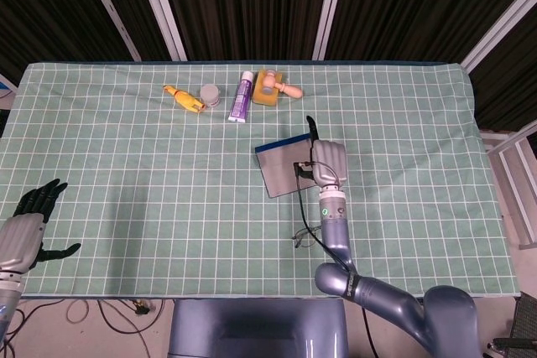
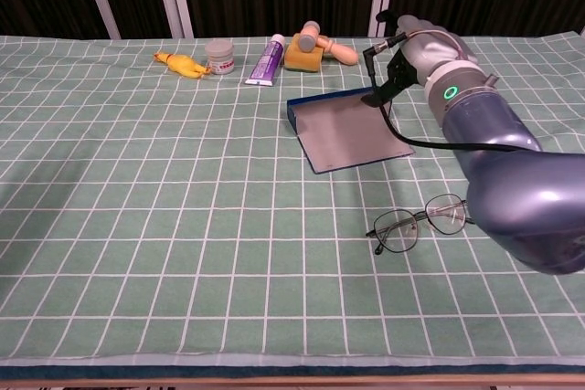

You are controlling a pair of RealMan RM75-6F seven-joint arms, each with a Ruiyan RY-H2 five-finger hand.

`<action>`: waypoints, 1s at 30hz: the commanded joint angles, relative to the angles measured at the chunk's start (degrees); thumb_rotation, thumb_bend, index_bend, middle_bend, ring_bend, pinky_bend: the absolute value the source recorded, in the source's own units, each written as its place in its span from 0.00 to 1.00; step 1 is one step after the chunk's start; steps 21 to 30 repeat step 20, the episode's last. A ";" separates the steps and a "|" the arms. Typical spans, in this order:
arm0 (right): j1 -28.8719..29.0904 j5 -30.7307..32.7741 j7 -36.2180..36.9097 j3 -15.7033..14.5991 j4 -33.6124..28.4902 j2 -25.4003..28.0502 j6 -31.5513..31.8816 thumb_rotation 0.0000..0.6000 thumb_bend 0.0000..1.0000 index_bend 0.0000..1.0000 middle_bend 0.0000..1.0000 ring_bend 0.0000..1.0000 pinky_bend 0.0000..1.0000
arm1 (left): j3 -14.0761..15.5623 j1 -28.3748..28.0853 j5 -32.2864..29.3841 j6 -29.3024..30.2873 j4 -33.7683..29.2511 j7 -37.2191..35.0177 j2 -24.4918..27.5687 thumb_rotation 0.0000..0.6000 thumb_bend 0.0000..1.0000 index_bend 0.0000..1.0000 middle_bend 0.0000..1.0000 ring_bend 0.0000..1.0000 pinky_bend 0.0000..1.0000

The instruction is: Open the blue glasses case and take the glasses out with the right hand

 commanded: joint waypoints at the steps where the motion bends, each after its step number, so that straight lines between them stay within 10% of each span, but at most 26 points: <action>1: -7.95 -0.61 -7.81 -6.83 -16.79 10.46 3.41 1.00 0.24 0.00 0.62 0.76 0.66 | 0.14 0.15 0.56 0.50 0.37 0.60 -0.33 1.00 0.00 0.00 0.00 0.00 0.00; 5: -14.15 -3.62 -9.89 -13.03 -29.60 21.14 5.48 1.00 0.11 0.00 0.35 0.46 0.40 | 0.29 0.37 1.60 1.53 0.78 1.42 -0.88 1.00 0.00 0.00 0.00 0.00 0.00; 11: -21.90 -7.88 -9.09 -19.76 -41.79 35.43 9.24 1.00 0.03 0.00 0.01 0.03 0.27 | 0.82 0.67 3.30 2.88 2.13 4.07 -1.63 1.00 0.00 0.00 0.00 0.00 0.00; 20: -33.53 -17.27 0.46 -27.89 -46.36 48.95 18.16 1.00 0.02 0.00 0.00 0.00 0.25 | 1.38 0.98 4.28 4.04 3.35 9.66 -2.41 1.00 0.00 0.00 0.00 0.00 0.00; 30: -33.53 -17.27 0.46 -27.89 -46.36 48.95 18.16 1.00 0.02 0.00 0.00 0.00 0.25 | 1.38 0.98 4.28 4.04 3.35 9.66 -2.41 1.00 0.00 0.00 0.00 0.00 0.00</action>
